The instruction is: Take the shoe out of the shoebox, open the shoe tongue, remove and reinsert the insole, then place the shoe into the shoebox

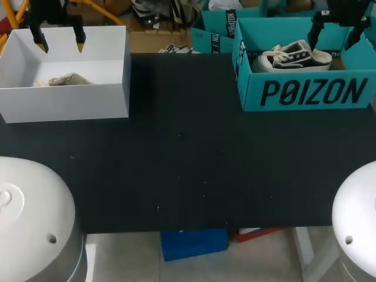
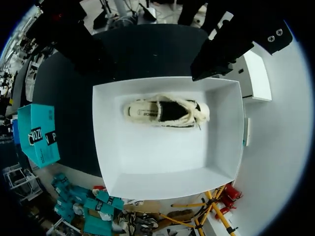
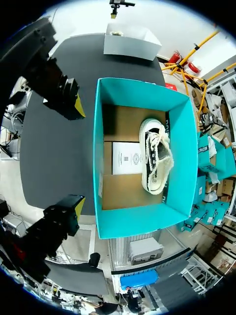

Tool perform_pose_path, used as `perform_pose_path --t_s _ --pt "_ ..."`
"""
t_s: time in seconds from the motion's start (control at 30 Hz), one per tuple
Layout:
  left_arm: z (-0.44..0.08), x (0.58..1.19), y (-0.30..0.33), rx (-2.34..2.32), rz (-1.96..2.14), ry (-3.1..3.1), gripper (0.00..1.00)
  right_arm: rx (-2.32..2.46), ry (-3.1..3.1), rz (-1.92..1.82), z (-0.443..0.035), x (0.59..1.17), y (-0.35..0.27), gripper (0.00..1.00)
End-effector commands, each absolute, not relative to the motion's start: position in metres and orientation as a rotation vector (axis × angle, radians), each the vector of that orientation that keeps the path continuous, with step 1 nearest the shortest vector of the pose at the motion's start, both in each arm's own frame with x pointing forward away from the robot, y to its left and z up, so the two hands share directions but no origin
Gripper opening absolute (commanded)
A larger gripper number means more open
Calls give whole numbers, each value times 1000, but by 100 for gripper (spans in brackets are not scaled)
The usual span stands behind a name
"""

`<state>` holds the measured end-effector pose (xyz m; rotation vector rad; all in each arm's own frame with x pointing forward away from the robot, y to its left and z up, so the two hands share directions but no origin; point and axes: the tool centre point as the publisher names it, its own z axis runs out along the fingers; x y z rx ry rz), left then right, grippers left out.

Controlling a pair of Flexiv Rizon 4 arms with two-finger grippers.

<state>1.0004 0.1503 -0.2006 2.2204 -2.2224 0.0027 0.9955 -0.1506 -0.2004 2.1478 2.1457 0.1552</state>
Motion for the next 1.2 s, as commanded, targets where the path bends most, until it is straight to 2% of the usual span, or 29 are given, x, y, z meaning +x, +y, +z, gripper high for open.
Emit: perform_pose_path --t_s 0.03,0.63,1.2 --pt "-201 1000 150 2220 3 -2222 100 2148 2146 155 -200 995 -151 100" --pt "-201 1000 150 2220 3 -2222 100 2148 2146 155 -200 995 -151 100" --pt "-201 1000 150 2220 3 -2222 100 1344 2714 165 -201 1013 -149 100"
